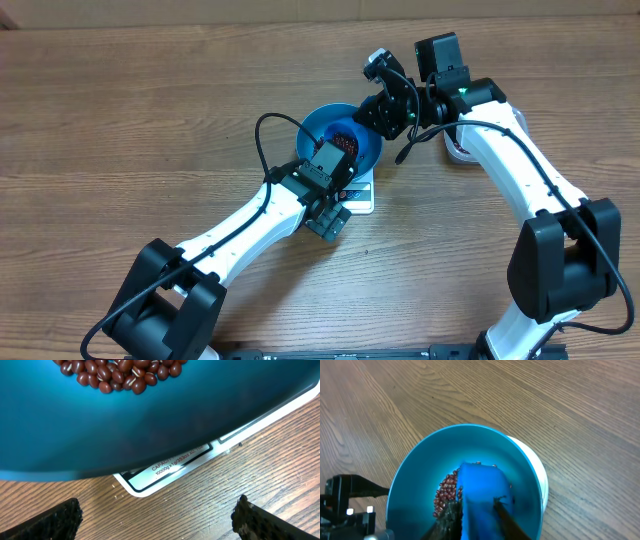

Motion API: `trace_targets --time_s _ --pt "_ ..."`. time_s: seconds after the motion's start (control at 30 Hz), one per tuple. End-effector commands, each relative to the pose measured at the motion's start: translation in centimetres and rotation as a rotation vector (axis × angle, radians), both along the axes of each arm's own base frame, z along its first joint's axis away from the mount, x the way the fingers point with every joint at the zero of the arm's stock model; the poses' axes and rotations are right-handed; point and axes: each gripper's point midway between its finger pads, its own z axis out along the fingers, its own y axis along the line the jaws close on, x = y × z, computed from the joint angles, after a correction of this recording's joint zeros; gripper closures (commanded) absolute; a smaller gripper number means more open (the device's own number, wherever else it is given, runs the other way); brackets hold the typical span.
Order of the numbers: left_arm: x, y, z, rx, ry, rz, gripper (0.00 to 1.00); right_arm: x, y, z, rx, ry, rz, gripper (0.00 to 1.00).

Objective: Scoop item into bowl and weigh 150g on scale
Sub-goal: 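Tilt the scoop to pour beans into the teal bowl with right gripper, then tip the blue scoop fully over the teal bowl to empty it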

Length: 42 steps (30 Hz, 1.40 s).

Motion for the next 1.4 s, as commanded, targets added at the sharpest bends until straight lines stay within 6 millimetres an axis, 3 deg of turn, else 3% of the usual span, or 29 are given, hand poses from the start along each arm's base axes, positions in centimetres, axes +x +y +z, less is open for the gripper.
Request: trace_targets --time_s 0.0,0.13,0.3,0.63,1.03,1.37 --pt "-0.1 0.0 -0.3 0.016 0.000 -0.023 0.00 0.4 0.5 1.0 0.017 -0.027 0.011 0.96" --pt "-0.1 0.0 -0.3 0.017 0.001 -0.023 0.01 0.4 0.8 1.5 0.041 -0.038 0.026 0.96" --pt "-0.1 0.0 -0.3 0.018 0.001 -0.023 0.00 -0.7 2.3 3.9 0.153 -0.055 0.109 0.96" --pt "-0.1 0.0 -0.3 0.017 0.001 -0.023 0.00 -1.2 1.5 8.3 0.117 -0.211 0.117 0.96" --pt "-0.1 0.0 -0.3 0.017 0.001 -0.023 0.00 -1.9 2.5 8.9 -0.001 -0.392 0.243 0.96" --pt "-0.1 0.0 -0.3 0.017 0.000 -0.023 0.00 -1.9 2.6 11.1 -0.086 -0.523 0.241 0.96"
